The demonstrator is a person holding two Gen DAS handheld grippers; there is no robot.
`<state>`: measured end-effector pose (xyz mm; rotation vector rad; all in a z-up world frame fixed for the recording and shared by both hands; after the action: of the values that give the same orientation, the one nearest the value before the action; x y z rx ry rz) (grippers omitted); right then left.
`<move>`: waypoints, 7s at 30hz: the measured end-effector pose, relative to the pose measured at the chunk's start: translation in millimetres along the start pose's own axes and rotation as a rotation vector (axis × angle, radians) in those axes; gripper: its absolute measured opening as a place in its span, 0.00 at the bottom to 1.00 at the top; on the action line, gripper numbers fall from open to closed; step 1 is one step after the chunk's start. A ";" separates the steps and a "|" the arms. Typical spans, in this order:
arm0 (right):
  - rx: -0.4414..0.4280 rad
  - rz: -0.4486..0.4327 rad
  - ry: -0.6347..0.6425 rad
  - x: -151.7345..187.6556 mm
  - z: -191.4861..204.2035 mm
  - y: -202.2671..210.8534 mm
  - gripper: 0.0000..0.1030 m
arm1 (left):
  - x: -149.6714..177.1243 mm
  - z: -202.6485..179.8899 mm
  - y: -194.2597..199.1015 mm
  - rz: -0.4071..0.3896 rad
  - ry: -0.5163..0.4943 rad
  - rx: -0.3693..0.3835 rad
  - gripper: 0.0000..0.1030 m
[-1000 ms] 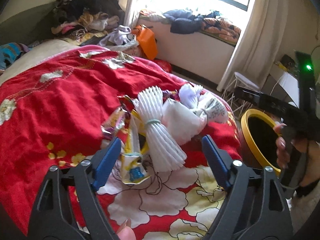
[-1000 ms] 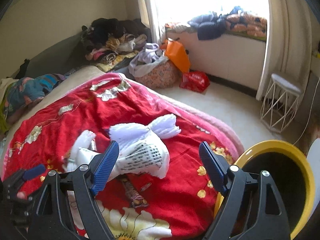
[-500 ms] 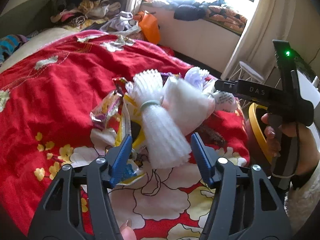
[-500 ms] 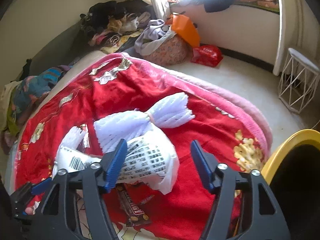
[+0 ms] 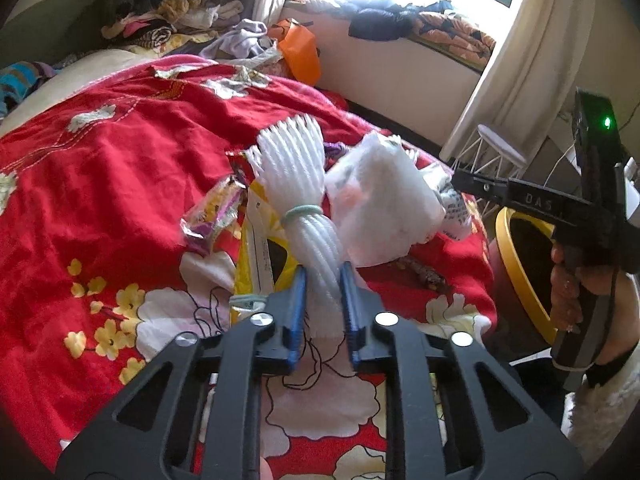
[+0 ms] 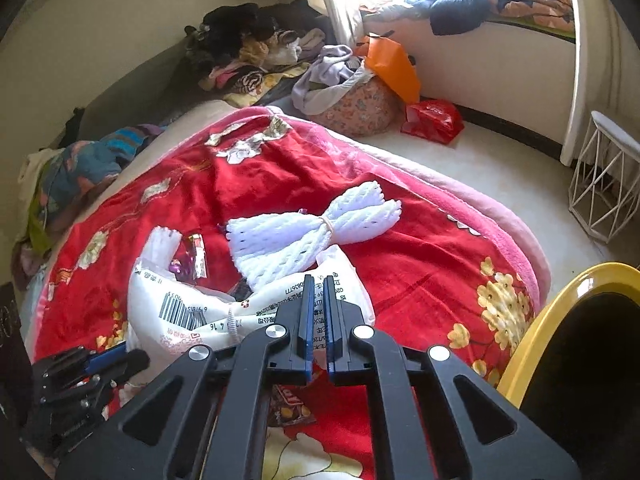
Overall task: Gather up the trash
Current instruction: 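Grasp the white mesh sleeve with the left tool while the right tool grasps the printed white bag, then carry both items over the yellow bin and open both tools to drop them, then move both tools back over the remaining wrappers on the bedspread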
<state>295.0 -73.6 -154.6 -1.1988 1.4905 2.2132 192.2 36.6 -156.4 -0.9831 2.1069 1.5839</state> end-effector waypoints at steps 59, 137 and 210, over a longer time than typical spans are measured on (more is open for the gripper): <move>0.174 -0.305 -0.084 -32.1 -36.4 183.2 0.41 | -35.8 -86.5 93.5 -0.210 -0.127 0.204 0.07; 0.522 -0.198 -0.331 113.0 -209.4 201.6 0.69 | 73.3 -247.1 -47.5 0.096 -0.359 0.266 0.78; 0.259 -0.255 0.219 15.1 41.9 147.6 0.81 | -57.4 -42.0 87.2 -0.330 -0.070 0.052 0.90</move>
<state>179.2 -110.2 -59.6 -1.4836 1.5445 1.7131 178.6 28.9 -44.9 -1.1689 1.8182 1.3717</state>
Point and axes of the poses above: each gripper's, at about its wrist camera, not at the fingertips, and y roughly against the way its jaws point, z to its left, x to its underside, the point moved 9 cm from there along -y, roughly the way its jaws point, and after that the axes turned 10 degrees about y, right-handed, at the moved point
